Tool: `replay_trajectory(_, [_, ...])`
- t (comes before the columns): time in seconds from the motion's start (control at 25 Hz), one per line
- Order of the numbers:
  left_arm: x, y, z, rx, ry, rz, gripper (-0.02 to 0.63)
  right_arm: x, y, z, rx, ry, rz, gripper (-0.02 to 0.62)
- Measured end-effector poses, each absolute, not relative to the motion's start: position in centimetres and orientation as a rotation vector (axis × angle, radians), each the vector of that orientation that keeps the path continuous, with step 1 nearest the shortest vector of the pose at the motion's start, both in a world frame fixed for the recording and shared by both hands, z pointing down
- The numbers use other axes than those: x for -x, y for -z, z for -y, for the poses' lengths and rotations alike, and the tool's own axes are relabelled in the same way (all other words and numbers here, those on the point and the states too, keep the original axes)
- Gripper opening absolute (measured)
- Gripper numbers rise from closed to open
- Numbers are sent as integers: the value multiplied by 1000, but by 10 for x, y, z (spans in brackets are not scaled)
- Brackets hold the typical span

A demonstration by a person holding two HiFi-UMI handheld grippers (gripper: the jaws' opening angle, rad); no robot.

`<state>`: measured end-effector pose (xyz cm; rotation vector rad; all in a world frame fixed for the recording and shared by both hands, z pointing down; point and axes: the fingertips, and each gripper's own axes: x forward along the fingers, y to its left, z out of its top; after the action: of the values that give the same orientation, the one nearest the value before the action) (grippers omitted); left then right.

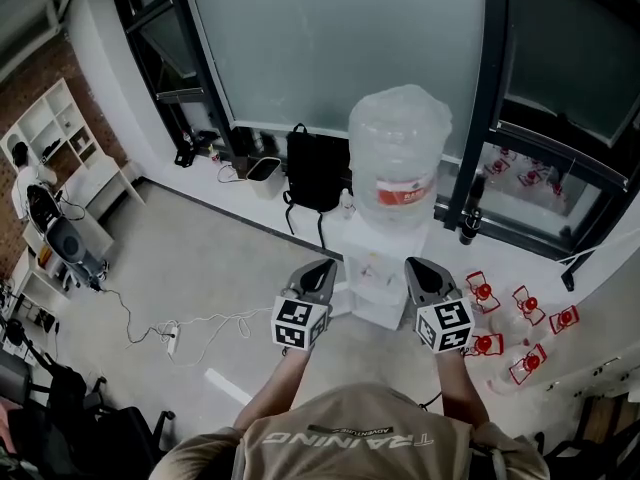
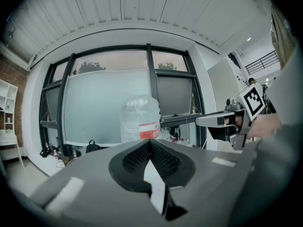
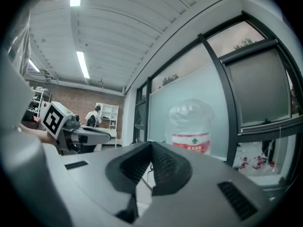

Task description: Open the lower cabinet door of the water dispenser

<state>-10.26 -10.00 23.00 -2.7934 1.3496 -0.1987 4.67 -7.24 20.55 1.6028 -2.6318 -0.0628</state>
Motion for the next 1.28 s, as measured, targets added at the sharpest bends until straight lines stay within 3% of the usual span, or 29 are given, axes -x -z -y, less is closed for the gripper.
replay_trajectory(1.28, [113,-229,112,2784,174,-1387,8,-48,-222,81,-1574,88,2627,8])
